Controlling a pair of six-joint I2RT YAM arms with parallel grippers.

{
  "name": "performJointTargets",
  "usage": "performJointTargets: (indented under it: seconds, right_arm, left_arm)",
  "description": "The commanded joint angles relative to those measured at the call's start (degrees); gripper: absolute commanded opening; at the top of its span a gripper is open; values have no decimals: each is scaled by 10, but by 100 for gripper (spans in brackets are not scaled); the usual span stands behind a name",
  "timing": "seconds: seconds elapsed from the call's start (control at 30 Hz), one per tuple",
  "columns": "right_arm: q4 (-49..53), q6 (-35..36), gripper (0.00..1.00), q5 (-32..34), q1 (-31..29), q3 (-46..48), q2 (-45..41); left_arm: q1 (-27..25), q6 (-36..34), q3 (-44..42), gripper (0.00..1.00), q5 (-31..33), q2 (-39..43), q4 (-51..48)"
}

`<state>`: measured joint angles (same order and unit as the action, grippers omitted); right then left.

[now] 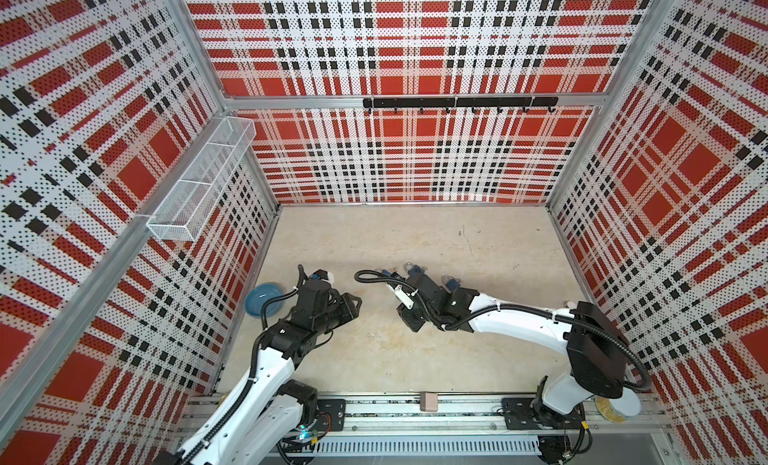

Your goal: Lock with the key

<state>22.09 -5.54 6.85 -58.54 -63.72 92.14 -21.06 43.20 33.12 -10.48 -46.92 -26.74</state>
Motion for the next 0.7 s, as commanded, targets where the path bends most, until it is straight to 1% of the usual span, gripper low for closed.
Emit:
performJointTargets:
  seconds: [0.0, 0.13, 0.3, 0.5, 0.67]
  right_arm:
    - [-1, -3, 11, -2, -3, 6, -36]
    - [7, -4, 11, -1, -3, 10, -56]
    - [8, -9, 11, 1, -3, 16, -67]
    - [3, -18, 11, -2, -3, 22, -69]
    - [1, -19, 10, -3, -4, 19, -67]
  left_arm:
    - [-33, 14, 18, 45, -24, -33, 78]
    - [-69, 18, 36, 44, -38, -97, 134]
    - [-89, 22, 59, 42, -49, -157, 182]
    - [-106, 25, 83, 40, -60, -203, 208]
    - [-120, 29, 90, 39, -66, -225, 227]
